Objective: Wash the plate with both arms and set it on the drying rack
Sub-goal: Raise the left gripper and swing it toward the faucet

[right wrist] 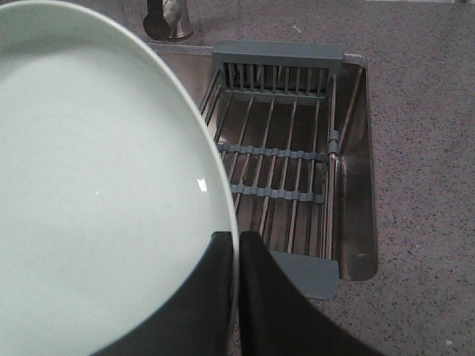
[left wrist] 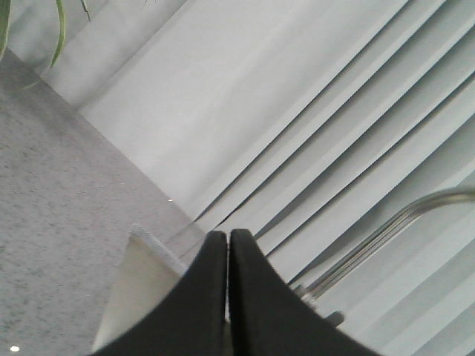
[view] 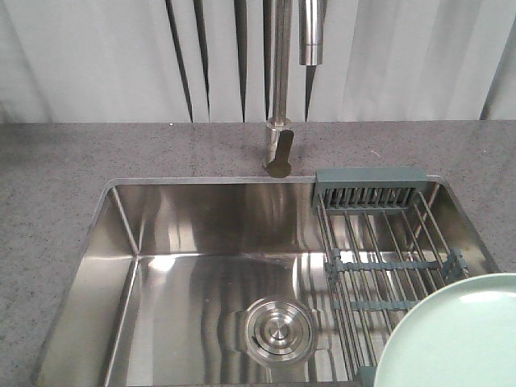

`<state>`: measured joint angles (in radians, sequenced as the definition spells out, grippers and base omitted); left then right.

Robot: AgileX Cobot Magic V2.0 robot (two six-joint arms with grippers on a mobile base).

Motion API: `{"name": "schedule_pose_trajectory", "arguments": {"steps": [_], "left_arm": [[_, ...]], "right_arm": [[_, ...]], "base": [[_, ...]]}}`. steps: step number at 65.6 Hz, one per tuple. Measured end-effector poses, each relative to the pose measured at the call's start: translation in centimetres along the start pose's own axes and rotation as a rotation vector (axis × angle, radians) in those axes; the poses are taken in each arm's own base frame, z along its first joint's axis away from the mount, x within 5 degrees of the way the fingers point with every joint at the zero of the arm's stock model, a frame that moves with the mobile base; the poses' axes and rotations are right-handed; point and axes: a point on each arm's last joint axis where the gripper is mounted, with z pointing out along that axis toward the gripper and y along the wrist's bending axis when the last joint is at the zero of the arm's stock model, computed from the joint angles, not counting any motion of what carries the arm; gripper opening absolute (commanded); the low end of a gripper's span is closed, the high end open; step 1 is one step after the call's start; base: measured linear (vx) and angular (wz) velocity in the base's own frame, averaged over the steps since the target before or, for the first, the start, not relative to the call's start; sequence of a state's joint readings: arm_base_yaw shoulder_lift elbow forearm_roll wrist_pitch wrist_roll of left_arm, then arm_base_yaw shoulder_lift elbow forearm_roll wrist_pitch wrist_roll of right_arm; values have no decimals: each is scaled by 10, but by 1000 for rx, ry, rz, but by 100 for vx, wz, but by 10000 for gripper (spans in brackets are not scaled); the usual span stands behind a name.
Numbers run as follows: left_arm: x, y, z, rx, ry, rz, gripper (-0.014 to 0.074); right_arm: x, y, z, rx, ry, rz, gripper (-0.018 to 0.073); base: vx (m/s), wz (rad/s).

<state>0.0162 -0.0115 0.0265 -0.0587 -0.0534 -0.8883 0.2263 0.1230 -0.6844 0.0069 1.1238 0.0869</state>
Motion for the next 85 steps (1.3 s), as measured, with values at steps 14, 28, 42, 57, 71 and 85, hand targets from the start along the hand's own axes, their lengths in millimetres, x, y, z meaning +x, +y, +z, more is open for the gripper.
{"name": "schedule_pose_trajectory", "arguments": {"steps": [14,28,42,57,71,85], "left_arm": [[-10,-11,-1,138,-93,-342,9],[-20,-32,-7,365,-147,-337,162],[-33,-73,-14,499,-87,-158,452],[-42,-112,15,514,81,-21,558],[-36,-132,80,504,309,40,531],[-17,-129,164,528,535,-4,528]], "right_arm": [[0,0,0,0,0,0,-5],[0,0,0,0,0,0,-5],[0,0,0,0,0,0,-5],[0,0,0,0,0,0,-5],[0,0,0,0,0,0,-5],[0,0,0,0,0,0,-5]], "base": [[0,0],[0,0],[0,0],[0,0],[0,0],[0,0]]}}
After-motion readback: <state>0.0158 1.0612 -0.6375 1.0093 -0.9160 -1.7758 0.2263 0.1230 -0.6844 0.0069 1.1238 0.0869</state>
